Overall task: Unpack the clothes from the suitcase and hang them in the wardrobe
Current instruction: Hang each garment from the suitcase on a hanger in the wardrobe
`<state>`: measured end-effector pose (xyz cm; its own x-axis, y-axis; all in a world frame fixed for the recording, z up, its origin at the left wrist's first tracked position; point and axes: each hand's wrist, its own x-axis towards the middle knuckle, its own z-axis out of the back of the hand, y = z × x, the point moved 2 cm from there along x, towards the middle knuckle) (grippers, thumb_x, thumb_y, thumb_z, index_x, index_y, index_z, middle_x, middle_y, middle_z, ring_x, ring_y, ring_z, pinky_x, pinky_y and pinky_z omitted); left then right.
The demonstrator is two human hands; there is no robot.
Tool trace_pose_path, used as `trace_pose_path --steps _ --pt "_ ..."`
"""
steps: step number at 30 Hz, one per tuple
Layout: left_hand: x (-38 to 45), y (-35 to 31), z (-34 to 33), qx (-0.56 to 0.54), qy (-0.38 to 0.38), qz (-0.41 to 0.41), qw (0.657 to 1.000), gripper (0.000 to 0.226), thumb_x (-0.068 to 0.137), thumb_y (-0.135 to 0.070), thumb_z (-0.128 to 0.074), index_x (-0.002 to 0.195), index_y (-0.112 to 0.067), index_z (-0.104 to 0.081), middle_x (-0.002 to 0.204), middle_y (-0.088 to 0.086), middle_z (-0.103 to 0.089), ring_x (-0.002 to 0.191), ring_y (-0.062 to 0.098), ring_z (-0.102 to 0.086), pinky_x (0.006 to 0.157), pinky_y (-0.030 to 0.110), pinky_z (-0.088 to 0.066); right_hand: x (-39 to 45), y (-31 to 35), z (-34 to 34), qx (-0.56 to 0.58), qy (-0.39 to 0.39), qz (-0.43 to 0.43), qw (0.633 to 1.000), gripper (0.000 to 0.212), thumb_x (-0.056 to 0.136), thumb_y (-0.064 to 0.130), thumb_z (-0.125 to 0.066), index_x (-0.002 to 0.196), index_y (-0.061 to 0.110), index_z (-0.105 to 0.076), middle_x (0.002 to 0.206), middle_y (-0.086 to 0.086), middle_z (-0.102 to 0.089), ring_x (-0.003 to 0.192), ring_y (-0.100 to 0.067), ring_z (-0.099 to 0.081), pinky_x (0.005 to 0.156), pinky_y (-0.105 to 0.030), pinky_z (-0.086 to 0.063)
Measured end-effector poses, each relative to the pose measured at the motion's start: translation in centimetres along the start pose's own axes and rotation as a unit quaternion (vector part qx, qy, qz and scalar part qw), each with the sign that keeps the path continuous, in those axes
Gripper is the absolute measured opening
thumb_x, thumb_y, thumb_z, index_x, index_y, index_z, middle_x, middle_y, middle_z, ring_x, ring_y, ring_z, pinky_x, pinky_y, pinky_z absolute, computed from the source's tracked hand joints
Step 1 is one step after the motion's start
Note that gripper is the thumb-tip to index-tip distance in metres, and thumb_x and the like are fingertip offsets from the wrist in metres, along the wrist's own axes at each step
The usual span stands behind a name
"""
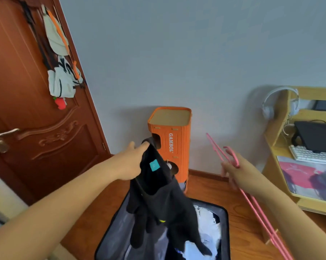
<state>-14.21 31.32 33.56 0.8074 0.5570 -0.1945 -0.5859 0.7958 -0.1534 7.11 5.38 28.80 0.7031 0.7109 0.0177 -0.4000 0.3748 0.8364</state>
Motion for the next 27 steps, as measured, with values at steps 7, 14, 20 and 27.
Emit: trace_pose_path --steps 7,14,20,27 --pt "1.5 -1.8 1.0 0.053 0.052 0.025 0.997 0.081 0.096 0.002 -0.047 0.161 -0.014 -0.002 0.147 0.015 -0.019 0.062 0.021 -0.049 0.043 0.025 -0.036 -4.7 6.5 1.5 0.06 0.099 0.075 0.99 0.026 0.097 0.029 -0.061 0.088 0.008 -0.076 0.05 0.01 -0.04 0.046 -0.006 -0.031 0.047 -0.016 -0.028" --pt "-1.4 -6.9 2.1 0.096 0.014 -0.059 0.994 0.055 0.092 -0.002 -0.053 0.141 -0.013 -0.032 0.117 0.001 -0.025 0.07 0.022 -0.053 0.05 0.031 -0.037 -1.2 8.7 -5.9 -0.023 0.081 0.073 0.994 0.032 0.093 0.034 -0.063 0.069 0.014 -0.07 0.057 -0.001 -0.06 0.049 -0.008 -0.047 0.056 -0.028 -0.043" --pt "-4.7 -8.9 3.8 0.016 -0.064 -0.232 0.97 0.057 0.095 -0.008 -0.051 0.148 -0.028 -0.042 0.139 -0.01 -0.031 0.093 0.005 -0.053 0.078 0.015 -0.043 -1.3 10.4 -4.8 0.121 -0.002 0.09 0.989 0.033 0.089 0.018 -0.07 0.059 0.006 -0.062 0.048 -0.001 -0.047 0.043 -0.01 -0.038 0.046 -0.023 -0.032" --pt "-3.9 -7.7 7.5 0.115 -0.268 -0.333 0.897 0.046 0.105 -0.049 -0.03 0.133 -0.025 -0.058 0.105 -0.011 -0.057 0.097 0.012 -0.055 0.08 0.03 -0.045 -1.9 12.5 0.4 0.214 0.028 0.155 0.964 0.022 0.093 0.014 -0.068 0.08 -0.003 -0.072 0.06 -0.013 -0.044 0.052 -0.017 -0.033 0.047 -0.022 -0.028"
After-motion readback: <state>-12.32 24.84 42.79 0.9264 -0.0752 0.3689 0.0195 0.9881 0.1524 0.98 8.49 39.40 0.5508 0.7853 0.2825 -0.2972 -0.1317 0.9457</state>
